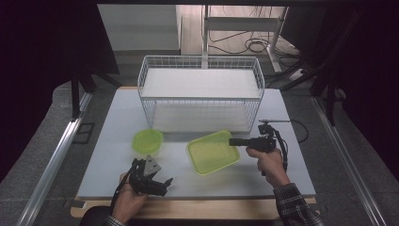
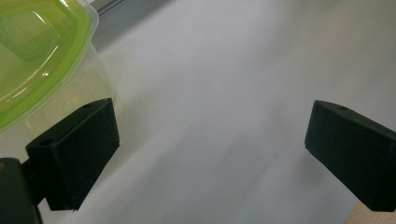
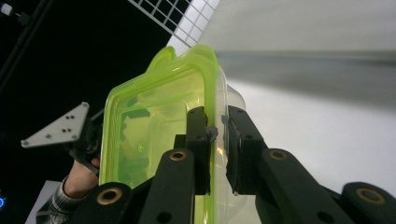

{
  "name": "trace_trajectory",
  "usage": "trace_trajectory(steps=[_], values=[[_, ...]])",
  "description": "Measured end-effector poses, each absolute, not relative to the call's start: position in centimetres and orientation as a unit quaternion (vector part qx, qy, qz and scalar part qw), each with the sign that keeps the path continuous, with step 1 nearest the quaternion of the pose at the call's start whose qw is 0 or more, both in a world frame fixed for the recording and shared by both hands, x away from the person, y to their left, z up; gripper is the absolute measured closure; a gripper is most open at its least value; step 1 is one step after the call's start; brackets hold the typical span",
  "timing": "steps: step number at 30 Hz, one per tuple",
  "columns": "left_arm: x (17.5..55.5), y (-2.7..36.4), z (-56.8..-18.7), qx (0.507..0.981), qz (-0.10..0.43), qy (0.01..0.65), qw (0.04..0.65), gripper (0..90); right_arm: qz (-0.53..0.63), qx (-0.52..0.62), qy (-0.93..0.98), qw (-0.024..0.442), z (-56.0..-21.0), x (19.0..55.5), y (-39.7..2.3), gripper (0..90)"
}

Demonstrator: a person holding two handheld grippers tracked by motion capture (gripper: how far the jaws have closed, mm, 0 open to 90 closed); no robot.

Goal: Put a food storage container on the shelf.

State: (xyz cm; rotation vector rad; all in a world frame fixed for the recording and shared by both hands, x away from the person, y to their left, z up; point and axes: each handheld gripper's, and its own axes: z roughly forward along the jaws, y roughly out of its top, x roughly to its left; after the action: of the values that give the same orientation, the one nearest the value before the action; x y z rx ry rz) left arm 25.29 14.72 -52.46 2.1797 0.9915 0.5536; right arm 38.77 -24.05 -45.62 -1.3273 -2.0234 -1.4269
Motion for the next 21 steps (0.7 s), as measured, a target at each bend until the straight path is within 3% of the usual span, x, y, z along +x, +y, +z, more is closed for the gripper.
trace_trajectory(steps=[21], values=[[25.3, 14.7, -52.5, 0.837, 0.214, 0.379, 0.33, 3.0, -0.541, -0.456, -0.691, 0.15, -40.1, 40.2, -23.4, 79.9]])
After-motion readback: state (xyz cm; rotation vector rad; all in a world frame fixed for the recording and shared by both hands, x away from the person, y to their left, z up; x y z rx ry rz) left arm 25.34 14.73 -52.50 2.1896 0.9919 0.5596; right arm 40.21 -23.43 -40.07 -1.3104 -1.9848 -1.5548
